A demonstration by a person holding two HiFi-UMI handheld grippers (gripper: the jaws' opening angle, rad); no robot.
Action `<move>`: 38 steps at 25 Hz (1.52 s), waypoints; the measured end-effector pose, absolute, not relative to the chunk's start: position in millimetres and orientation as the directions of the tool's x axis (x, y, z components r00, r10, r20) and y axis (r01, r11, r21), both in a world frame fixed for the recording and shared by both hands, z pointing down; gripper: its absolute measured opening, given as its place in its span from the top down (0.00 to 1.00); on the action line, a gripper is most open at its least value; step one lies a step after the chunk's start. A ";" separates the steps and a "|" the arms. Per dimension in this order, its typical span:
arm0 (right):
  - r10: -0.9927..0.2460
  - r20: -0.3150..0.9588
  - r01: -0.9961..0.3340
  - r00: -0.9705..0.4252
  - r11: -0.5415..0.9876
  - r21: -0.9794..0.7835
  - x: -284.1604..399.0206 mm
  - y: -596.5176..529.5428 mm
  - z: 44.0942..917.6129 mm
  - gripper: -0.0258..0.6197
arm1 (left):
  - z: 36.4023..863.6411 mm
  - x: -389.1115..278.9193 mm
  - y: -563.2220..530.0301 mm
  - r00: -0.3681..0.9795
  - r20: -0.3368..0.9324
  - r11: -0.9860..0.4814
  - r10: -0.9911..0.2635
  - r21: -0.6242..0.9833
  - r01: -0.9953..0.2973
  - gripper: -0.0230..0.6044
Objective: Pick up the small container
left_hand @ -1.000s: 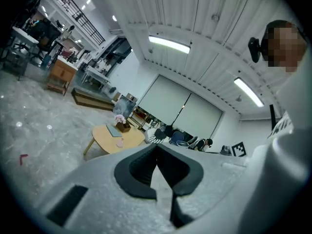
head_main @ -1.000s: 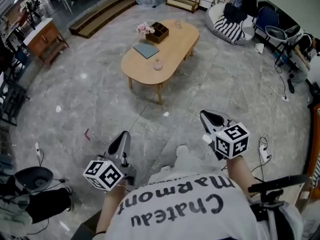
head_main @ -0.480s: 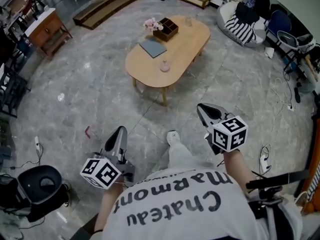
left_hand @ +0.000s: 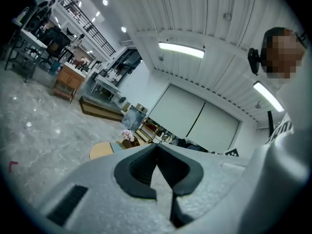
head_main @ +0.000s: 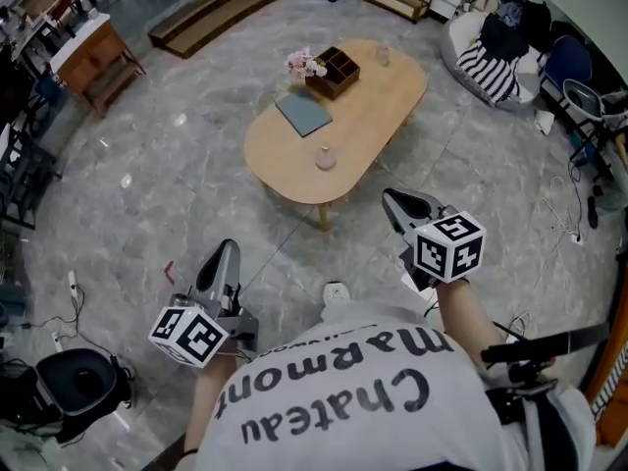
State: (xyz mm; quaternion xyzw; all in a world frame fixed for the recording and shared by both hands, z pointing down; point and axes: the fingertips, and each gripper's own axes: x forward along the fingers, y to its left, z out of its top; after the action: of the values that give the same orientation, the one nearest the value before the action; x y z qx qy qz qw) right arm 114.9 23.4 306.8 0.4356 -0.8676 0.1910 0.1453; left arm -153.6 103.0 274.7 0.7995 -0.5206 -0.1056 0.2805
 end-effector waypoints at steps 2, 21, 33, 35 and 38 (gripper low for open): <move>-0.689 0.416 -0.803 -0.593 0.547 -0.238 119.9 1.4 309.3 0.94 | 270.3 -150.0 85.4 0.413 0.114 -0.290 -0.903 0.549 -0.784 0.94; -0.582 0.426 -0.720 -0.693 0.519 -0.461 99.8 -72.1 374.8 0.94 | 316.7 -147.1 6.1 0.402 0.219 -0.232 -0.889 0.541 -0.809 0.94; -0.605 0.449 -0.741 -0.657 0.413 -0.529 67.4 -157.1 429.4 0.94 | 369.5 -155.2 -112.8 0.538 0.269 -0.319 -0.799 0.568 -0.758 0.94; -0.605 0.468 -0.752 -0.644 0.388 -0.532 62.0 -174.1 445.3 0.94 | 380.3 -158.8 -135.8 0.553 0.276 -0.328 -0.786 0.572 -0.752 0.94; -0.610 0.484 -0.762 -0.628 0.355 -0.541 51.8 -200.9 467.9 0.94 | 400.0 -166.8 -169.6 0.561 0.297 -0.342 -0.773 0.550 -0.762 0.94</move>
State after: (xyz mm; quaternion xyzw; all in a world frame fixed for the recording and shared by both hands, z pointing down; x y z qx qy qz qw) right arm 51.8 -200.9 467.9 0.4198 -0.8171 0.3823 0.0995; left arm -166.8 -169.6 400.0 0.8191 -0.4682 -0.0083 0.3312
